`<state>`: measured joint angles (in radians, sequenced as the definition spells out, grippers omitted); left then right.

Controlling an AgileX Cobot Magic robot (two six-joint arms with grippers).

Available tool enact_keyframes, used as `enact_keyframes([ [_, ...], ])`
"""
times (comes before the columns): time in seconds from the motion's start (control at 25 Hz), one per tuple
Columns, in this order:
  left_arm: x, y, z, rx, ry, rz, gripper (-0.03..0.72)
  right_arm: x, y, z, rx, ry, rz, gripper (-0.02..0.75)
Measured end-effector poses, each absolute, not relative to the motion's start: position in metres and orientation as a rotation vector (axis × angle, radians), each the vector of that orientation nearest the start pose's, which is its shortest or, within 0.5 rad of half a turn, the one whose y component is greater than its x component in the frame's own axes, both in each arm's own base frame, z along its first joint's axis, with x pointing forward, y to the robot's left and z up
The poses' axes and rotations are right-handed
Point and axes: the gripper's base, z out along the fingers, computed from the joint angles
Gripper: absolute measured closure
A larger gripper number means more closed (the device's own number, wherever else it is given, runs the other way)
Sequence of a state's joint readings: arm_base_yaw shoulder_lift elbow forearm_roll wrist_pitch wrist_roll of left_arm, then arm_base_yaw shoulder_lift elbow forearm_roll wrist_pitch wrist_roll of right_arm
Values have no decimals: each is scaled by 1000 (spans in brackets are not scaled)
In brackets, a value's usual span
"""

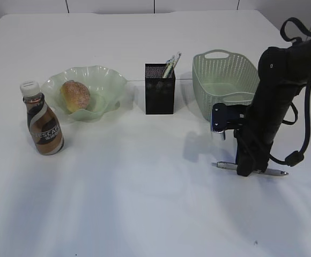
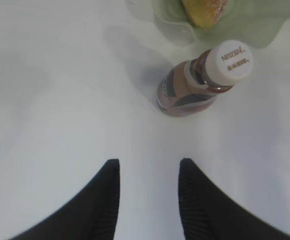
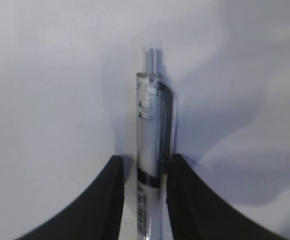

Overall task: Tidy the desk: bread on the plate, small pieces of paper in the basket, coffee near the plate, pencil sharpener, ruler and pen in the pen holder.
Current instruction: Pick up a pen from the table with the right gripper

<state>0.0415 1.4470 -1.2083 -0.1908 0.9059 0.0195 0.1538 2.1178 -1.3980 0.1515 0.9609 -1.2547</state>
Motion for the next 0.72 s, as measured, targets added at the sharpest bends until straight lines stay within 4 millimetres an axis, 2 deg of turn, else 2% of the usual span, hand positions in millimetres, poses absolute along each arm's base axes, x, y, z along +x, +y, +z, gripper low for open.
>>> enact_keyframes([
  [0.56, 300, -1, 314, -132, 2613, -218, 413, 387, 71, 124, -1897, 2440, 177, 610],
  [0.72, 300, -1, 314, -132, 2613, -218, 413, 387, 71, 124, -1897, 2440, 177, 617],
])
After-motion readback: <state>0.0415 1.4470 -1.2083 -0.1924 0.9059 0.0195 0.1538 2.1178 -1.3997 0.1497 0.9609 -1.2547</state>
